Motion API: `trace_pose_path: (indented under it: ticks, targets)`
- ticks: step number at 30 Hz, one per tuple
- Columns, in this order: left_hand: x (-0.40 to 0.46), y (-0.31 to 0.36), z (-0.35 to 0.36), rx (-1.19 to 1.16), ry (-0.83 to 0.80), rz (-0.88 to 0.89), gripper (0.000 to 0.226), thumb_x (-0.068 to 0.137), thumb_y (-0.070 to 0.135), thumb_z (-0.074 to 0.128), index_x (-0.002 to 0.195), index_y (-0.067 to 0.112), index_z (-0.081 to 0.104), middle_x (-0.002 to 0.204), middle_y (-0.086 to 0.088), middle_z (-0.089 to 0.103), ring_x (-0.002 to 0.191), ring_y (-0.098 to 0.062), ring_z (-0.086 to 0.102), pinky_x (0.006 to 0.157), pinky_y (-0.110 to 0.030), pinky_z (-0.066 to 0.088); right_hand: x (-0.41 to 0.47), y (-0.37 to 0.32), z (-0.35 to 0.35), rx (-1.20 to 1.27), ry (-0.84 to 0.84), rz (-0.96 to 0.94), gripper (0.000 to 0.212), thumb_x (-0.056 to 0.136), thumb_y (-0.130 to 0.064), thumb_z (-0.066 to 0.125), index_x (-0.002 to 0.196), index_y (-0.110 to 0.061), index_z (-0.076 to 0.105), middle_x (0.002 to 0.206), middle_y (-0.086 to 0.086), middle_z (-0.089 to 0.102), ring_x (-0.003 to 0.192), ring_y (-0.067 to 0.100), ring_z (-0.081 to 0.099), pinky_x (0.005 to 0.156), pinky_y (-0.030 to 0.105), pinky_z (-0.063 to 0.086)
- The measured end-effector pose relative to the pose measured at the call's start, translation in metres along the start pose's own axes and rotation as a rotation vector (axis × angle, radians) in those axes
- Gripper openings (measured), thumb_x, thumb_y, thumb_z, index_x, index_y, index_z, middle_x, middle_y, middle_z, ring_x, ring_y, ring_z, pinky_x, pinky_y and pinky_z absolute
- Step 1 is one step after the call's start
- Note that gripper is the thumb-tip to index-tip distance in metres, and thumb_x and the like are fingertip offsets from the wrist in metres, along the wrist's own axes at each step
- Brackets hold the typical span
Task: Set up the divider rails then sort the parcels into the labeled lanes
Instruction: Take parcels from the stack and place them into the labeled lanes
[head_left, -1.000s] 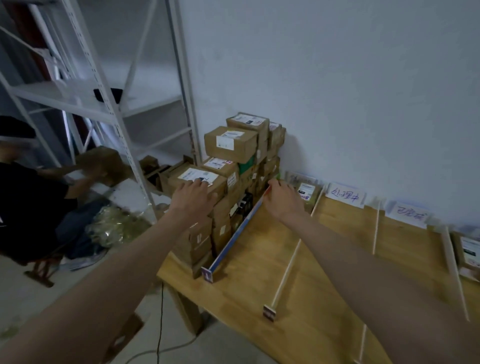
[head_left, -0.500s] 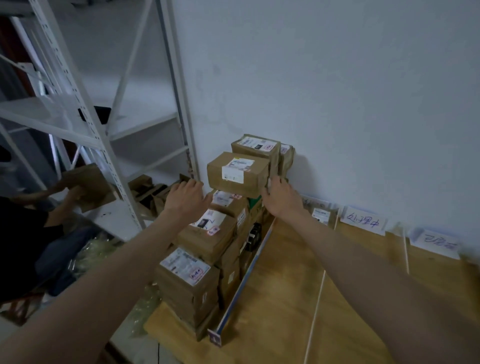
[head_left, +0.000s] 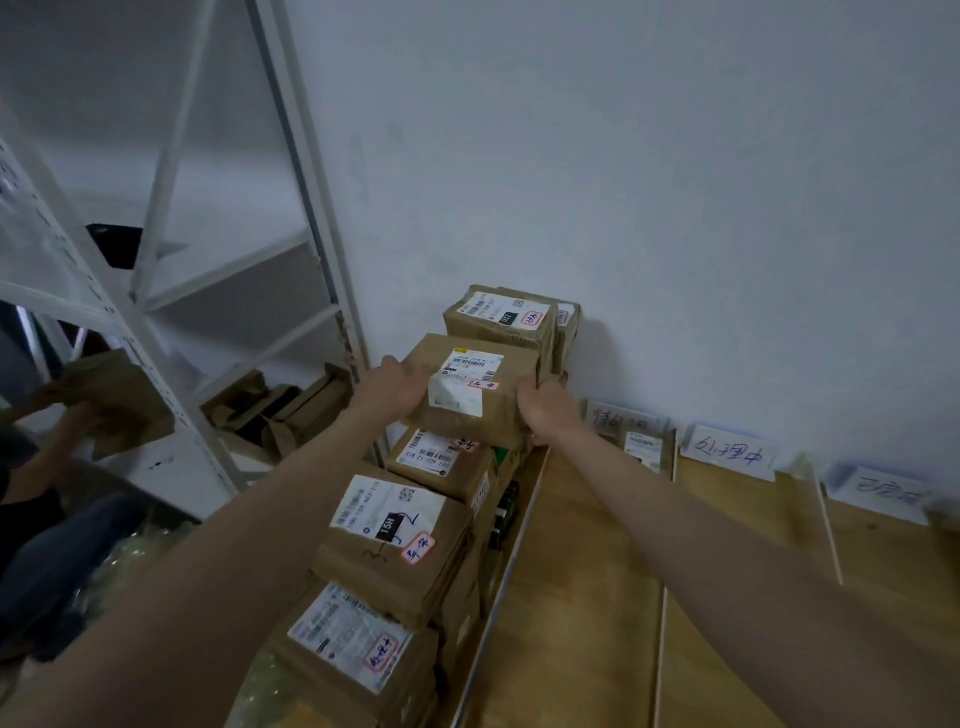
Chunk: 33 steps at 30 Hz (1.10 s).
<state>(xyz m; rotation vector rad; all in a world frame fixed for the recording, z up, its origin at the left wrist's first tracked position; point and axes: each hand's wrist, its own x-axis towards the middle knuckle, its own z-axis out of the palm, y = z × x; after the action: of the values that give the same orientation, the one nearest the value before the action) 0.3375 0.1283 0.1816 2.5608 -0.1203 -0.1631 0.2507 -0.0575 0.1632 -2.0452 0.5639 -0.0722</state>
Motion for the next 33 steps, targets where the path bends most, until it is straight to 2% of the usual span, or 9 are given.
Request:
trace_pose_path:
  ticks: [5,10,13,16,18,20,24,29,33]
  targets:
    - [0.001,-0.002,0.009,-0.183,0.014,-0.047,0.070,0.098,0.052,0.046,0.145,0.003,0.029,0.145,-0.019,0.045,0.128,-0.037,0.048,0.090,-0.038,0.042,-0.001,-0.003,0.006,0.052,0.001,0.018,0.036,0.104,-0.042,0.027,0.101,-0.015,0.050,0.100,0.006,0.058,0.098,0.029,0.062,0.091,0.048,0.055]
    - [-0.012,-0.008,0.002,-0.344,0.005,0.033,0.057,0.100,0.041,0.050,0.143,0.009,0.030,0.142,-0.014,0.048,0.120,-0.031,0.052,0.089,-0.036,0.042,-0.015,-0.003,0.005,0.125,0.055,-0.011,0.039,0.100,-0.042,0.035,0.114,-0.013,0.057,0.112,0.005,0.066,0.097,0.020,0.064,0.084,0.037,0.055]
    - [-0.021,-0.009,-0.010,-0.434,0.006,0.126,0.054,0.101,0.035,0.051,0.144,0.010,0.030,0.142,-0.014,0.049,0.109,-0.023,0.051,0.086,-0.034,0.040,-0.034,-0.002,0.000,0.278,0.056,-0.022,0.051,0.090,-0.047,0.051,0.130,-0.016,0.046,0.119,0.003,0.066,0.101,0.019,0.066,0.084,0.038,0.058]
    - [-0.032,-0.009,-0.026,-0.353,0.023,0.267,0.054,0.102,0.039,0.047,0.146,0.012,0.029,0.142,-0.011,0.049,0.119,-0.027,0.052,0.089,-0.033,0.039,-0.058,-0.002,-0.009,0.323,0.083,-0.069,0.066,0.090,-0.045,0.061,0.141,-0.025,0.023,0.121,0.001,0.061,0.106,0.023,0.066,0.092,0.043,0.056]
    - [-0.039,-0.008,-0.034,-0.283,0.044,0.359,0.054,0.102,0.041,0.045,0.145,0.012,0.031,0.140,-0.011,0.052,0.119,-0.029,0.053,0.089,-0.035,0.041,-0.074,-0.001,-0.014,0.316,0.089,-0.094,0.069,0.093,-0.047,0.059,0.146,-0.034,0.017,0.122,-0.001,0.059,0.107,0.026,0.066,0.082,0.037,0.059]
    - [-0.046,-0.007,-0.040,-0.237,0.053,0.432,0.051,0.102,0.039,0.044,0.144,0.012,0.034,0.136,-0.010,0.053,0.116,-0.028,0.054,0.088,-0.035,0.041,-0.090,-0.002,-0.019,0.345,0.061,-0.066,0.062,0.093,-0.053,0.057,0.142,-0.025,0.031,0.127,0.003,0.058,0.108,0.028,0.066,0.071,0.032,0.061]
    - [-0.063,0.001,-0.042,-0.148,0.046,0.565,0.043,0.103,0.033,0.041,0.141,0.013,0.039,0.132,-0.011,0.056,0.112,-0.027,0.056,0.086,-0.035,0.044,-0.123,0.007,-0.029,0.307,0.086,0.016,0.048,0.092,-0.049,0.063,0.118,-0.011,0.050,0.121,0.008,0.058,0.105,0.025,0.066,0.082,0.036,0.061]
    - [-0.092,0.012,-0.031,-0.085,-0.062,0.675,0.041,0.102,0.031,0.040,0.139,0.014,0.041,0.131,-0.012,0.056,0.111,-0.029,0.056,0.085,-0.036,0.044,-0.172,0.027,-0.043,0.301,0.047,0.058,0.056,0.094,-0.040,0.064,0.140,-0.010,0.049,0.134,0.007,0.055,0.108,0.024,0.064,0.074,0.027,0.061]
    - [-0.123,0.021,-0.015,-0.103,-0.206,0.682,0.044,0.102,0.034,0.043,0.142,0.016,0.038,0.138,-0.008,0.051,0.121,-0.025,0.051,0.095,-0.038,0.042,-0.214,0.045,-0.056,0.142,0.143,0.107,0.047,0.098,-0.045,0.055,0.133,-0.015,0.059,0.123,0.005,0.060,0.088,0.022,0.066,0.072,0.024,0.055]
